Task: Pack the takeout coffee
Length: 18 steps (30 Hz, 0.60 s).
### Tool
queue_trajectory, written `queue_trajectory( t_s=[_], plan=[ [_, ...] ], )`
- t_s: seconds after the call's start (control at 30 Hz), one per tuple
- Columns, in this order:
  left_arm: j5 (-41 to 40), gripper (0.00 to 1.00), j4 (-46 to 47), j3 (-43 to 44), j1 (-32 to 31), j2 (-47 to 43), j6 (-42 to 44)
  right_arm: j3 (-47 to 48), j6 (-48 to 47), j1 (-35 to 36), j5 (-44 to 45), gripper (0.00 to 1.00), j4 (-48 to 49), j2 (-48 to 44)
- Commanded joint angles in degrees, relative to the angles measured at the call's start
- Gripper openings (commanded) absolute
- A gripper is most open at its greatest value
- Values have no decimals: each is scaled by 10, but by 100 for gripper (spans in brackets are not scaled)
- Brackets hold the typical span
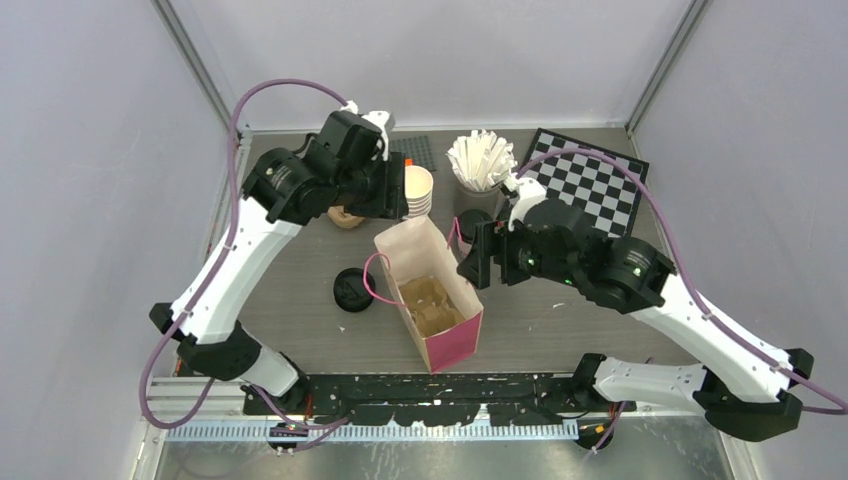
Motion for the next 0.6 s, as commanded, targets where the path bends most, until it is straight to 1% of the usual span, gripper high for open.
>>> queue_trajectory(
  t_s=[0.0, 0.1, 0.27, 0.4, 0.57],
  plan=[
    [32, 55, 20, -4, 8, 36, 86, 17, -50, 0, -34, 85, 17, -60],
    [55, 55, 18, -3, 9, 65, 104, 10, -58, 1, -25, 86, 29, -74],
    [31, 56, -7, -18, 9, 90, 128, 19, -77, 1, -26, 86, 36, -59],
    [15, 56, 2, -55, 16, 85, 146, 16, -61, 0, -18, 86, 46, -50],
    [16, 58, 9, -73, 29, 79, 162, 11, -51, 1, -15, 86, 60, -44]
  ],
)
